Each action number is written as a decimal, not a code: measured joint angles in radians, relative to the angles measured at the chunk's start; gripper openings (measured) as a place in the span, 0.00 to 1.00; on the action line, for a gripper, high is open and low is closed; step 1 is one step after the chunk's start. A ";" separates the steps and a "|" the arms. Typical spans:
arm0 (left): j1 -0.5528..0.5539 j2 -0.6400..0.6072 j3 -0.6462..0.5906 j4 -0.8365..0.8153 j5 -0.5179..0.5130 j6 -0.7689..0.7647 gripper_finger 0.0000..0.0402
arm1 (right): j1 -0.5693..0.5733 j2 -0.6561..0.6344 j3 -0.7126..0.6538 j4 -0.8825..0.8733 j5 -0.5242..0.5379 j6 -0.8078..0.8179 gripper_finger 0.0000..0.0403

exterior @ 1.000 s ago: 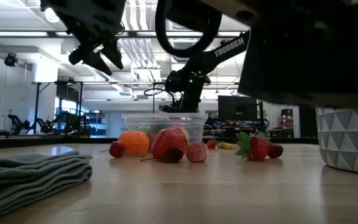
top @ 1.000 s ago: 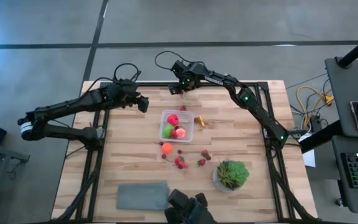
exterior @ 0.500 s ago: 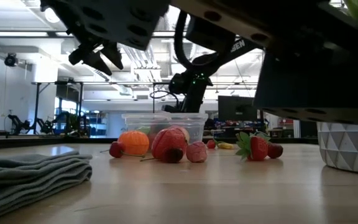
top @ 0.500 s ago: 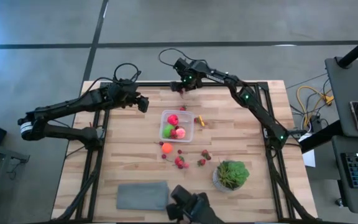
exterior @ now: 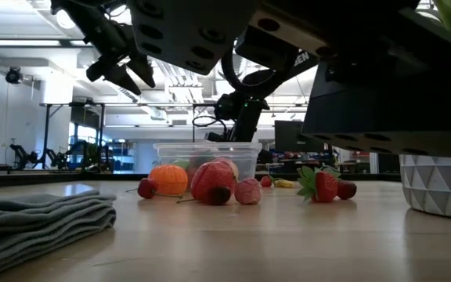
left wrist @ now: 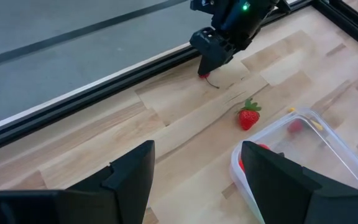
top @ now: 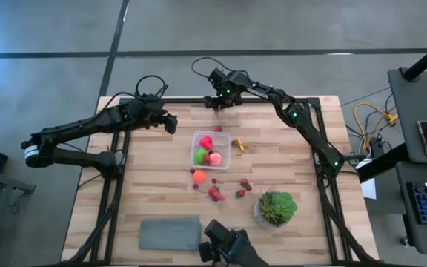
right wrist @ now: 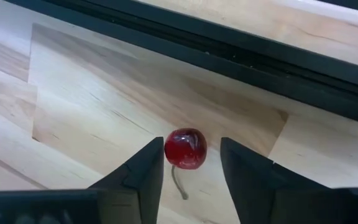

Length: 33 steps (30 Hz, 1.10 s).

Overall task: Pick and placing Produce into tupperware
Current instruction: Put the red cherry into the transparent bin

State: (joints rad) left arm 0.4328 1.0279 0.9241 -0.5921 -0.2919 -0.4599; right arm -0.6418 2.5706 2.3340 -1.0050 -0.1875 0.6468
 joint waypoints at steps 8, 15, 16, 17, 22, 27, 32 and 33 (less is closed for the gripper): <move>0.000 0.000 0.000 0.000 0.000 0.000 0.56 | 0.000 0.000 -0.002 0.003 -0.021 0.007 0.36; 0.000 0.000 0.000 0.000 0.000 0.002 0.56 | -0.001 0.000 -0.036 0.032 -0.083 0.048 0.35; 0.000 0.000 0.000 0.000 0.000 0.002 0.56 | -0.001 0.000 -0.037 0.034 -0.083 0.049 0.34; 0.000 0.000 0.000 0.000 0.000 0.002 0.56 | -0.001 0.000 -0.037 0.039 -0.083 0.049 0.33; 0.000 0.000 0.000 0.000 0.000 0.002 0.56 | 0.000 0.000 -0.034 0.070 -0.077 0.049 0.30; 0.000 0.000 0.000 -0.001 0.000 0.002 0.56 | 0.000 0.000 -0.034 0.074 -0.076 0.049 0.27; 0.000 0.000 0.000 -0.001 0.000 0.002 0.56 | 0.000 0.000 -0.034 0.075 -0.074 0.049 0.25; 0.000 0.000 0.000 0.000 0.000 0.002 0.56 | 0.000 0.000 -0.034 0.075 -0.075 0.046 0.25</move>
State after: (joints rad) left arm 0.4324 1.0279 0.9237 -0.5924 -0.2920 -0.4576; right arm -0.6418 2.5702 2.2997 -0.9302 -0.2622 0.6927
